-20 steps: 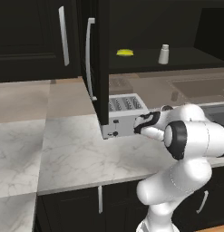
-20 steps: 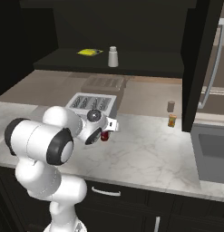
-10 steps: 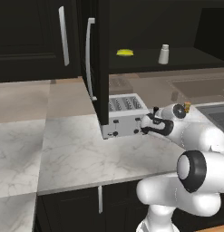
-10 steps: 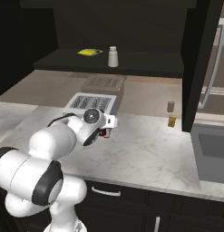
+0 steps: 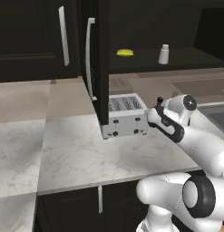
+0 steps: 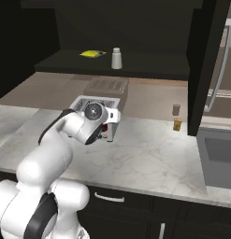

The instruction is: Pick the condiment bottle and shaker from the counter and place them in the cabinet.

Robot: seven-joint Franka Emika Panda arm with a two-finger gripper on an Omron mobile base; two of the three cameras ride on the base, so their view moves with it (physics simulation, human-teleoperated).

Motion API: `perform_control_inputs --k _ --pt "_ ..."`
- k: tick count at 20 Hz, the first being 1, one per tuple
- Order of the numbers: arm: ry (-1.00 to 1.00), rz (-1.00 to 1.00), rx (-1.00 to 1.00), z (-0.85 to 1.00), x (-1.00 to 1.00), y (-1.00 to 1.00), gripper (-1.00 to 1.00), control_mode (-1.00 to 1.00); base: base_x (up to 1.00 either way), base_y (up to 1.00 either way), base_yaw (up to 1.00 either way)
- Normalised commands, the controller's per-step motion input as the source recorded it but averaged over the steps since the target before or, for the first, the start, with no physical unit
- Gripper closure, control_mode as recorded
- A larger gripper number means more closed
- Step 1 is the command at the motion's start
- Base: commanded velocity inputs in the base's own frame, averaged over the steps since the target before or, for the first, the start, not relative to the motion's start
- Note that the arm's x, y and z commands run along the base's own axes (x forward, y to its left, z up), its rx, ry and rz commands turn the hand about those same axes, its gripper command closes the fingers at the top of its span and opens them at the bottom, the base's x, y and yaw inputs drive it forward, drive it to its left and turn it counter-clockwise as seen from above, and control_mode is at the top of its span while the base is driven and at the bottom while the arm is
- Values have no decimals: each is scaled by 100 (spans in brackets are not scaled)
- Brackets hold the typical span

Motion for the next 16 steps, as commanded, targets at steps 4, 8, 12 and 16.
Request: perform_control_inputs --k 4,8,12,16 --pt "-2 8 0 61 -9 8 100 -100 0 0 0" --pt "-1 7 0 52 -13 14 100 -100 0 0 0" --pt "-1 7 0 48 -28 22 100 -100 0 0 0" --pt "-1 10 0 31 -41 28 100 -100 0 0 0"
